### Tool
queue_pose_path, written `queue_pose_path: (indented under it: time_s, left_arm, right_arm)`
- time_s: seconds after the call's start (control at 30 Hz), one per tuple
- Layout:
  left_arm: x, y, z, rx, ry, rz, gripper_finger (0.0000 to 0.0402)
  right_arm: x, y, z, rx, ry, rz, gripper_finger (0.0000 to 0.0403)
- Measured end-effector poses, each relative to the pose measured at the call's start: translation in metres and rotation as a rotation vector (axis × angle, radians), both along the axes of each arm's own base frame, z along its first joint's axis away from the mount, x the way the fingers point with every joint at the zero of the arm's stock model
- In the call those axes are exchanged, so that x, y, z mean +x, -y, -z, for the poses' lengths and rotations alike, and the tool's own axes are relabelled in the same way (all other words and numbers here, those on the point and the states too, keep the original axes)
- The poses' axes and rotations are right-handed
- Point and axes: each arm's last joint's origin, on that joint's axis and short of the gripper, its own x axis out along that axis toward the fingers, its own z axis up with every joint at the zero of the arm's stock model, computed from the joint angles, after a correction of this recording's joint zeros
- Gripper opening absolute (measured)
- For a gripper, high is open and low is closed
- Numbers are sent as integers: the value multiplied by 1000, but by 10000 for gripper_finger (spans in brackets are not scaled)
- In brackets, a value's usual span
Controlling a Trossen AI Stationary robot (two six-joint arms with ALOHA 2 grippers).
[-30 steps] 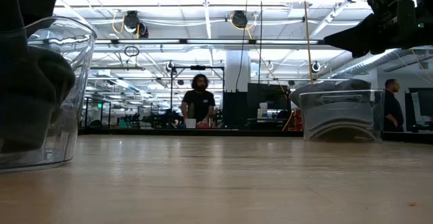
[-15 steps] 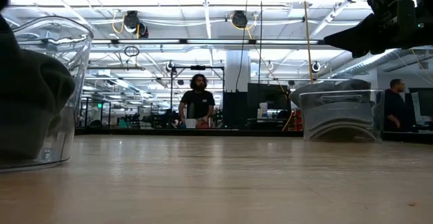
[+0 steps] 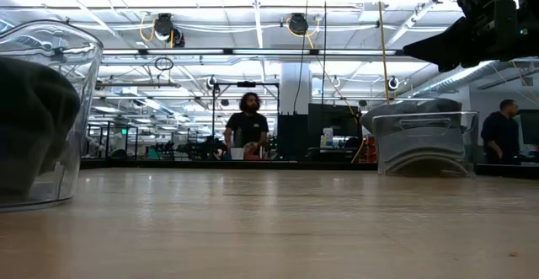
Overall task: Pick & Place hat
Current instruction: Put the black cap into the bottom transparent bin, then return to Home Position
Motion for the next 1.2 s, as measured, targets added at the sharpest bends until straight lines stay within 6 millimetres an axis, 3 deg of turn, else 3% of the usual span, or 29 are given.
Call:
queue_pose_path:
  time_s: [0.17,0.4,0.7,0.87,1.03,1.2]
  left_arm:
    - [6,1,-13,-39,11,-1,81]
    - [13,-6,-39,-117,72,-2,67]
    - [7,-33,-74,-228,163,-34,47]
    - [9,-62,-101,-166,439,2,36]
    - [11,-100,-133,97,820,20,39]
    - [-2,-138,-162,291,1053,-109,46]
  right_arm:
    - [0,0,0,0,0,0,0]
    - [0,0,0,0,0,0,0]
    - [0,0,0,0,0,0,0]
    - [0,0,0,0,0,0,0]
    - [0,0,0,0,0,0,0]
    - [0,0,0,0,0,0,0]
